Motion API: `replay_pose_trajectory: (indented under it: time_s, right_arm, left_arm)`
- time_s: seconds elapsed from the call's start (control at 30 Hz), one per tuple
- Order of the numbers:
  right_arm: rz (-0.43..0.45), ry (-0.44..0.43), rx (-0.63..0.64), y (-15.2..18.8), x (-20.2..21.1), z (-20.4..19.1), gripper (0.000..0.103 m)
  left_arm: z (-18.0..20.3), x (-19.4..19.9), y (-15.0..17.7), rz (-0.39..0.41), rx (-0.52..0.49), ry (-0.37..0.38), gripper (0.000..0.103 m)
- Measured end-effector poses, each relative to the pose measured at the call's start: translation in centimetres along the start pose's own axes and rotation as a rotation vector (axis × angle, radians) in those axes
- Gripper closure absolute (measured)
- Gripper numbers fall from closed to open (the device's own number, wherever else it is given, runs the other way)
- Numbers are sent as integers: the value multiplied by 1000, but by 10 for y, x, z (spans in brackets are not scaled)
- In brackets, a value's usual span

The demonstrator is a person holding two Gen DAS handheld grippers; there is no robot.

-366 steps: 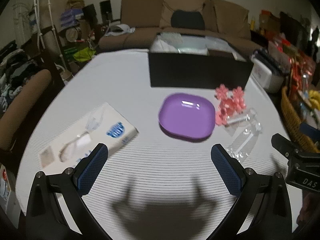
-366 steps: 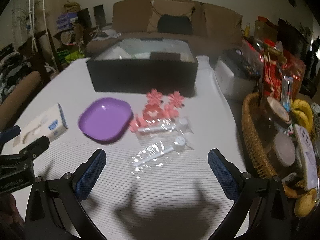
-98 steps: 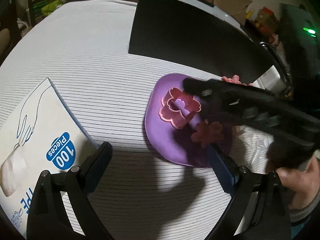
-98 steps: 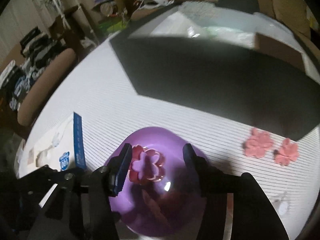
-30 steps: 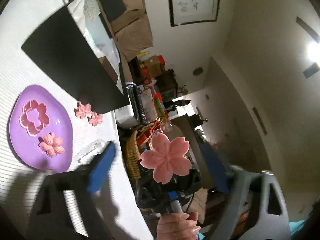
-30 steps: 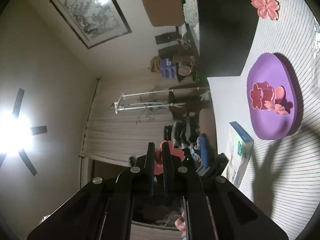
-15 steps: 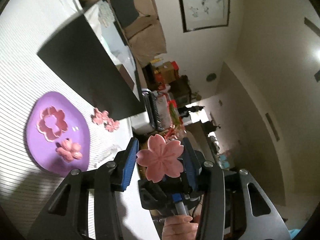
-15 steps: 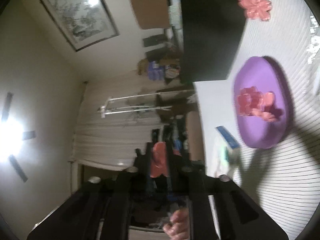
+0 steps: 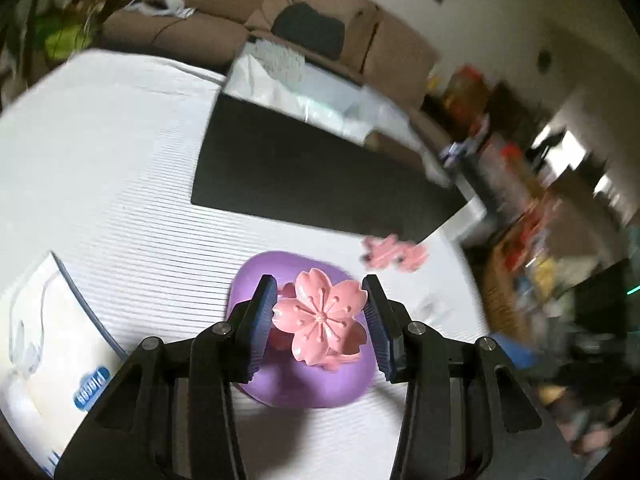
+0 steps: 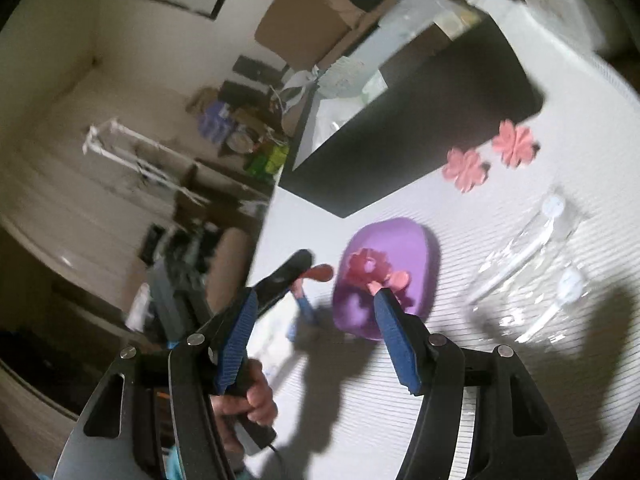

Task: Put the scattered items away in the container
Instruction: 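Lower the flower onto the purple plate and open the left tool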

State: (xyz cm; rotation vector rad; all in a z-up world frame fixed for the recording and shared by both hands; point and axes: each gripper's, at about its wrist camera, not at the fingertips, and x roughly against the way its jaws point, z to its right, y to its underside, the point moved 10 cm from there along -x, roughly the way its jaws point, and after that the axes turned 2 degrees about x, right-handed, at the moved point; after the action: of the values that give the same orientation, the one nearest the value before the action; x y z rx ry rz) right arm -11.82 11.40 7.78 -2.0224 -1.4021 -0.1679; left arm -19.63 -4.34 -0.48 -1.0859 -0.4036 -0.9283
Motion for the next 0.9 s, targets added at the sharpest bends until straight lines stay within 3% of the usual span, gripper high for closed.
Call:
replay_pose_trajectory:
  time_s: [0.13, 0.23, 0.47, 0.5, 0.53, 0.57, 0.77, 0.9]
  right_arm:
    - [-1, 33, 52, 8, 7, -1, 38]
    - [-2, 37, 59, 12, 7, 2, 38]
    - [-29, 27, 31, 18, 1, 13, 38]
    - [-32, 27, 26, 19, 0, 15, 38]
    - [-34, 29, 22, 20, 0, 16, 38]
    - [-33, 29, 19, 19, 2, 16, 38]
    - [-8, 37, 23, 14, 17, 14, 38]
    - [-20, 106, 90, 14, 20, 11, 38]
  left_arm:
    - [7, -13, 12, -21, -94, -112, 62]
    - [8, -15, 20, -26, -120, -141, 62]
    - [1, -25, 18, -18, -67, -73, 61]
    - [-2, -24, 17, -13, -51, -64, 52]
    - [-6, -21, 15, -7, -38, -71, 35]
    - [-10, -17, 13, 2, -27, -78, 29]
    - [-17, 18, -6, 67, 79, -35, 25]
    - [-32, 39, -3, 43, 94, -79, 22]
